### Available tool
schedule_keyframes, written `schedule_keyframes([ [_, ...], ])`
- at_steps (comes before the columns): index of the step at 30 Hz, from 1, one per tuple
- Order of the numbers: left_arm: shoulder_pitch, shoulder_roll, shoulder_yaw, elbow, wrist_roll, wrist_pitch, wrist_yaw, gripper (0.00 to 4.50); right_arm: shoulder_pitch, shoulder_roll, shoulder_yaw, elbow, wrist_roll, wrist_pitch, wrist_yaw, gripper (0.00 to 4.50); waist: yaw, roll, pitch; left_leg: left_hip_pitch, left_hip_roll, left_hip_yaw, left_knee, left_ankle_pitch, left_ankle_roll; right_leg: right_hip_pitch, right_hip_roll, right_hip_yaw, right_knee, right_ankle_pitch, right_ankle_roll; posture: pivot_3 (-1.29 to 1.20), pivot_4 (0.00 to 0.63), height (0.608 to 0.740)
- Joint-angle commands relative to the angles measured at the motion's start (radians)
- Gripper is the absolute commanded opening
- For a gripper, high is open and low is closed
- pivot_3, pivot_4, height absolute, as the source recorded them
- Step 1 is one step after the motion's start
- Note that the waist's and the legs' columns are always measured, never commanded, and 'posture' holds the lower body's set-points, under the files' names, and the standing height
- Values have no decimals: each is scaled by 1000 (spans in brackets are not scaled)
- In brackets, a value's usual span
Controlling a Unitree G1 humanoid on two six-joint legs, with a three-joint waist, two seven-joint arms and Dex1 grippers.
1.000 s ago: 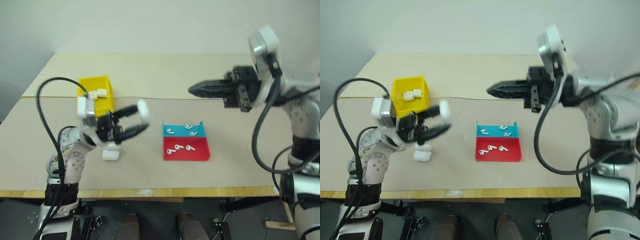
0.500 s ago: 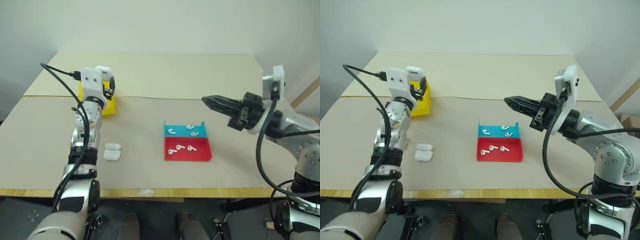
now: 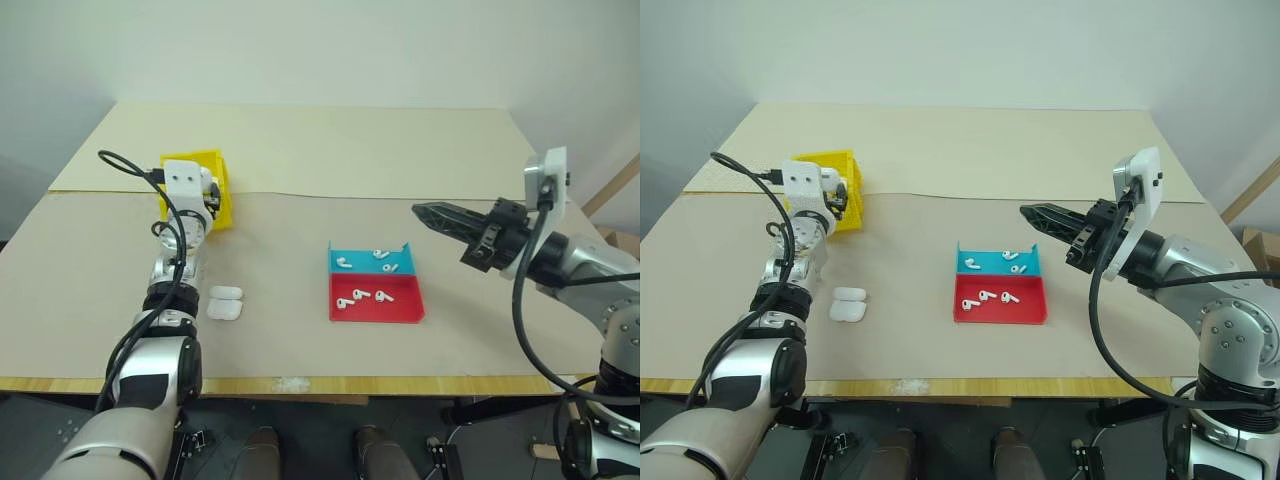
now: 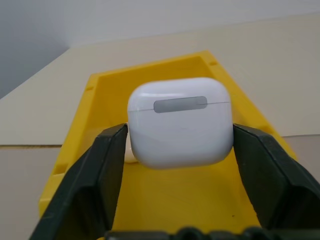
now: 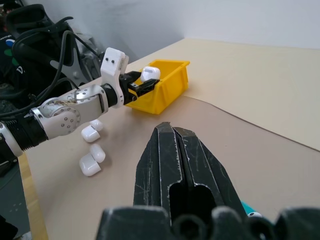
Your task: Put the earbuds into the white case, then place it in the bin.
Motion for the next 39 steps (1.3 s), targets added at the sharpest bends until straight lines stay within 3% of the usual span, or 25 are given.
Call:
schedule_keyframes([
  [1, -35, 16, 8, -11, -13, -17, -7, 4464, -11, -17, 3, -27, 22, -22, -1, 0, 0, 0, 0, 0, 0, 0, 0, 0, 0, 0, 0, 0, 0, 0, 0, 0, 150, 740],
  [5, -15, -3, 12, -108, -53, -33, -79, 4464, -12, -21, 12, -26, 20, -25, 1, 0, 0, 0, 0, 0, 0, 0, 0, 0, 0, 0, 0, 0, 0, 0, 0, 0, 150, 740],
  [13, 221, -4, -8, -657, -291, 45, -464, 4464, 21, -59, 13, -40, -11, -64, 44, 0, -3, 0, 0, 0, 0, 1, 0, 0, 0, 0, 0, 1, 0, 0, 0, 0, 150, 740],
  [17, 411, 87, 1, -945, -485, 206, -694, 4464, 156, -136, -4, -83, -134, -235, 205, 0, -7, 0, 0, 2, 1, 1, 0, 0, 0, 0, 1, 1, 1, 0, 0, 0, 150, 740],
  [21, 612, 237, 38, -1120, -627, 312, -901, 4464, 328, -263, -20, -53, -336, -493, 429, 0, -9, 0, 0, 2, 1, 2, 0, 0, 0, 1, 0, 2, 0, 0, 0, 0, 150, 740],
  [29, 893, 489, 188, -1209, -732, 383, -1168, 4464, 455, -426, -85, 190, -549, -829, 684, 0, -20, 0, 0, 8, 2, 4, 0, 0, 0, 5, 1, 2, 0, -4, 5, 0, 150, 740],
  [39, 1011, 538, 342, -1311, -769, 434, -1157, 4464, 478, -438, -88, 226, -555, -893, 739, 0, -25, 0, 0, 8, 3, 5, -1, 0, 0, 4, 1, 4, 0, -3, 2, 0, 150, 740],
])
